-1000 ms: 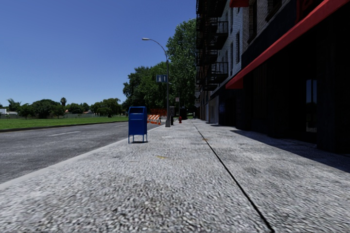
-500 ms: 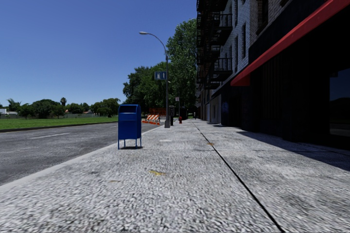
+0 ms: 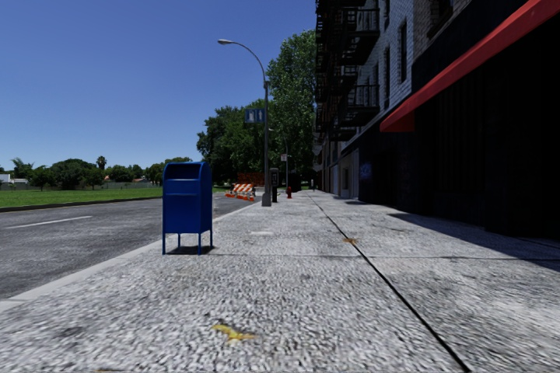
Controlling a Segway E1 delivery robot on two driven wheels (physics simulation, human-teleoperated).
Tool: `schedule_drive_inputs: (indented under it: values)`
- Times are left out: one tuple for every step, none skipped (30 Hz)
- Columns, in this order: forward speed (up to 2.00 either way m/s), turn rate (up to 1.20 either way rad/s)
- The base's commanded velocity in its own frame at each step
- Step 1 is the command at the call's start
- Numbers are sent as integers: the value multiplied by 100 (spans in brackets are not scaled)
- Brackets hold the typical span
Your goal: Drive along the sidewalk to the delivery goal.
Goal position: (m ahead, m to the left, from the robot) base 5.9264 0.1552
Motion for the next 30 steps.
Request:
schedule_drive_inputs:
  values:
    - [200, 0]
    - [200, 0]
    - [200, 0]
    - [200, 0]
    - [200, 0]
    - [200, 0]
    - [200, 0]
    - [200, 0]
    - [200, 0]
    - [200, 0]
    - [200, 0]
    - [200, 0]
    - [200, 0]
    - [200, 0]
    - [200, 0]
    - [200, 0]
    - [200, 0]
    - [200, 0]
    - [200, 0]
    - [200, 0]
    - [200, 0]
    - [200, 0]
    - [200, 0]
    - [200, 0]
    - [200, 0]
    - [200, 0]
    - [200, 0]
    - [200, 0]
    - [200, 0]
    - [200, 0]
